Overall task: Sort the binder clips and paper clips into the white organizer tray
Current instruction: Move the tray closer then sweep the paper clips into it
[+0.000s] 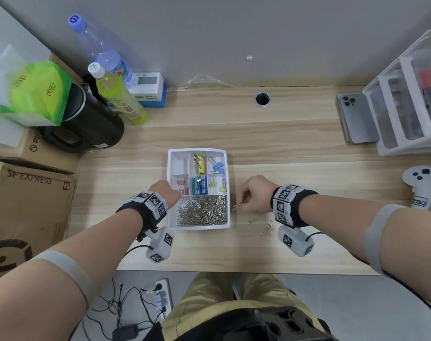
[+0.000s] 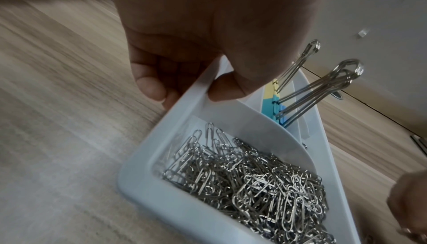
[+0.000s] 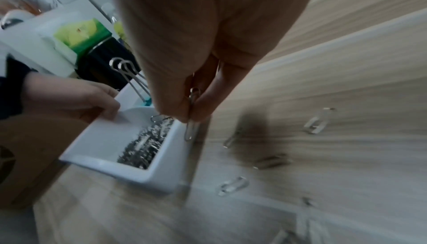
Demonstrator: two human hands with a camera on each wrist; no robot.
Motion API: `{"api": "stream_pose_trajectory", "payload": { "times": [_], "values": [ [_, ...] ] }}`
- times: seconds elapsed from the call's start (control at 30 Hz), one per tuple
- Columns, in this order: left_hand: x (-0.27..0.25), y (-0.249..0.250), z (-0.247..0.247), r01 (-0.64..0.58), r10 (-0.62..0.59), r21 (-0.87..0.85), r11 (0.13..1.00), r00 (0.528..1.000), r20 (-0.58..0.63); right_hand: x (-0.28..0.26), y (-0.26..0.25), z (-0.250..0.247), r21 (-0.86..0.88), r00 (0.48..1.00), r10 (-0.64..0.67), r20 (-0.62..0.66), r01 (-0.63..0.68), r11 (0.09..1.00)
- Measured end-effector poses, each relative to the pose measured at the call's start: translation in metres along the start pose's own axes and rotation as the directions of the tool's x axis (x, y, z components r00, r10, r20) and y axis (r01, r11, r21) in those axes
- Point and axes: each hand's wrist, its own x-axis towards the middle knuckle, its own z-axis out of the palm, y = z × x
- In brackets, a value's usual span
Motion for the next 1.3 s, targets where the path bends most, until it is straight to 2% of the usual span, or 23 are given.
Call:
{"api": "stream_pose_trajectory", "payload": {
  "times": [0.1, 0.2, 0.3, 0.4, 0.53, 0.63, 0.77, 0.87, 0.93, 1.07, 1.13, 1.23, 1.3],
  "values": [
    [0.0, 0.0, 0.0, -0.005, 0.005, -0.01, 1.0, 1.0, 0.007, 0.013, -0.028, 0.009, 0.083, 0.999, -0.045, -0.009, 0.046, 0.995],
    [0.001, -0.001, -0.001, -0.005, 0.005, -0.008, 1.0, 1.0, 0.012, 0.021, -0.05, 0.025, 0.089, 0.995, -0.101, 0.004, 0.1, 0.991],
    [0.001, -0.001, -0.001, -0.005, 0.005, -0.004, 1.0, 1.0, 0.016, 0.023, -0.057, 0.038, 0.076, 0.99, -0.133, 0.042, 0.129, 0.989],
    [0.001, -0.001, 0.0, -0.006, 0.006, -0.01, 1.0, 1.0, 0.016, 0.02, -0.052, 0.038, 0.069, 0.993, -0.112, 0.041, 0.109, 0.992],
    [0.002, -0.003, 0.0, -0.008, 0.008, -0.014, 1.0, 1.0, 0.017, 0.015, -0.033, 0.021, 0.093, 0.998, -0.042, -0.055, 0.047, 0.995],
    [0.002, -0.002, 0.0, -0.011, 0.011, -0.01, 1.0, 1.0, 0.01, 0.009, -0.002, 0.001, 0.017, 0.994, 0.033, -0.105, -0.032, 0.999],
    [0.003, -0.002, 0.001, -0.012, 0.012, -0.014, 1.0, 1.0, 0.003, -0.008, 0.04, -0.015, -0.172, 0.99, 0.124, -0.065, -0.133, 0.976],
    [0.003, -0.002, 0.001, -0.012, 0.012, -0.019, 1.0, 1.0, -0.004, -0.018, 0.058, -0.015, -0.216, 0.987, 0.159, -0.016, -0.158, 0.963],
    [0.004, -0.001, 0.001, -0.013, 0.013, -0.02, 1.0, 1.0, -0.005, -0.023, 0.064, -0.011, -0.205, 0.991, 0.134, 0.018, -0.127, 0.97],
    [0.004, -0.001, 0.001, -0.009, 0.009, -0.015, 1.0, 1.0, -0.01, -0.03, 0.067, -0.001, -0.246, 0.992, -0.036, 0.121, 0.065, 0.967],
    [0.004, -0.001, 0.002, -0.009, 0.009, -0.01, 1.0, 1.0, -0.009, -0.031, 0.068, 0.002, -0.269, 0.985, -0.066, 0.157, 0.107, 0.957],
    [0.003, -0.001, 0.002, -0.011, 0.011, -0.013, 1.0, 1.0, -0.011, -0.029, 0.074, 0.011, -0.196, 0.985, -0.099, 0.142, 0.126, 0.972],
    [0.003, -0.001, 0.002, -0.013, 0.012, -0.013, 1.0, 1.0, -0.012, -0.026, 0.077, 0.016, -0.117, 0.989, -0.123, 0.081, 0.132, 0.984]
  ]
}}
